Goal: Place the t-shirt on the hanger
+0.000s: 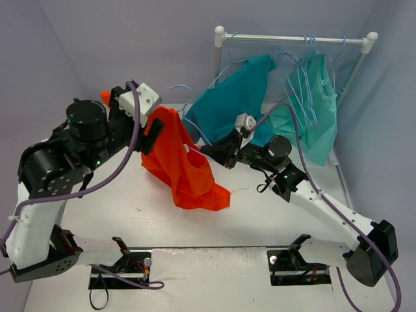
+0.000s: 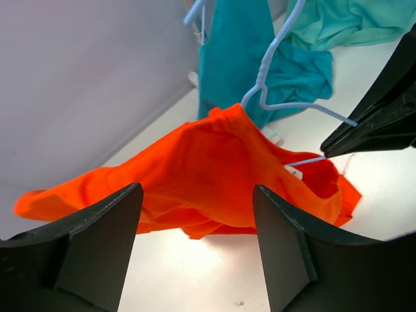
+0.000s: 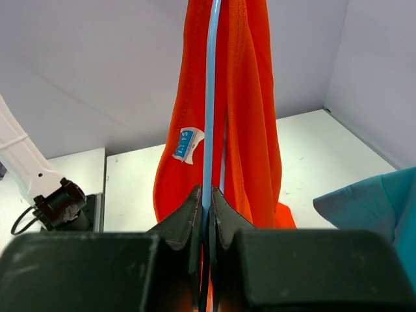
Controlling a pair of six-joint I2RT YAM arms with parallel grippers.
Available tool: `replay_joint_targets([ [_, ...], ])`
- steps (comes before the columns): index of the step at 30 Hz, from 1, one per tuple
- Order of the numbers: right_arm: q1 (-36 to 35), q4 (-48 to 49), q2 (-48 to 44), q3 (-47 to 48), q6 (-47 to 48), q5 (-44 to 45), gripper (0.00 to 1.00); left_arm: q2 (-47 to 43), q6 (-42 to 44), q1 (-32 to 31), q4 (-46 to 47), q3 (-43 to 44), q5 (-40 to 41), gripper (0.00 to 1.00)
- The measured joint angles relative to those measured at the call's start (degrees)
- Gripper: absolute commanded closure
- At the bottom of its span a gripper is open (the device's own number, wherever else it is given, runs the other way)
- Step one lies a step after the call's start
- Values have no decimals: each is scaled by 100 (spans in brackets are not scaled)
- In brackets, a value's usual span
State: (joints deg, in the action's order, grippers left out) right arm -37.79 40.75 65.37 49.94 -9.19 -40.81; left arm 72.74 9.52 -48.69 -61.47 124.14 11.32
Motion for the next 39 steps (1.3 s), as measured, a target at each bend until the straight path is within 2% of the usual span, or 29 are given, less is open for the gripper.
replay_joint_targets([
  [6, 27, 24, 84, -1, -23, -178, 100, -248, 690, 224, 11, -404, -77, 36],
  [12, 27, 24, 113, -28, -114, -378, 100, -59, 1252, 1521, 2, -446, -1103, 30],
  [15, 27, 24, 113, -36, -131, -472, 100, 151, 1493, 1935, 0, -441, -1559, 27],
  [22, 27, 25, 117, -66, -136, -603, 100, 248, 1835, 2089, -1, -456, -2466, 27],
  [33, 27, 24, 126, -75, -136, -814, 100, 244, 2015, 2177, -173, -1003, -3486, 42],
  [37, 31, 22, 201, -75, -132, -928, 100, 240, 2067, 2209, -261, -1045, -3741, 55],
  [39, 36, 20, 241, -75, -127, -981, 100, 220, 2087, 2232, -266, -1061, -3847, 67],
])
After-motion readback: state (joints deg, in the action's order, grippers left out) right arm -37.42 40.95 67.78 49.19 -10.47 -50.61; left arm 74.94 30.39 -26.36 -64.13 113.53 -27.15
